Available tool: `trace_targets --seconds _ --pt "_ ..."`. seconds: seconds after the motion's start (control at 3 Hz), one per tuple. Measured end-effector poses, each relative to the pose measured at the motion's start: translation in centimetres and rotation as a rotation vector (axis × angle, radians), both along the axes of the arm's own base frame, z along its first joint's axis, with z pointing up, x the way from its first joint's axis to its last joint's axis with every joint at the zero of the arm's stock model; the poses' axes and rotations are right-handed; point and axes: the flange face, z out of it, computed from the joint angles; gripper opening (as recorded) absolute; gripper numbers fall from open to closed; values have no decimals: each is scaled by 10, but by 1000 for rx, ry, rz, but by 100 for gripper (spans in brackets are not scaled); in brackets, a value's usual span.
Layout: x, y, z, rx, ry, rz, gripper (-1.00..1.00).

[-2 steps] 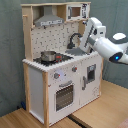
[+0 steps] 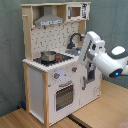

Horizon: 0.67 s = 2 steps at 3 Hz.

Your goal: Play with the kitchen

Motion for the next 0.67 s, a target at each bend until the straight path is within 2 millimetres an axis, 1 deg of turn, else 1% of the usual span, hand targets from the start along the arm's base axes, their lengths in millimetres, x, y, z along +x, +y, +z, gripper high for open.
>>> trace_targets --seconds 0.67 --pt "-25 45 -76 -53 27 22 100"
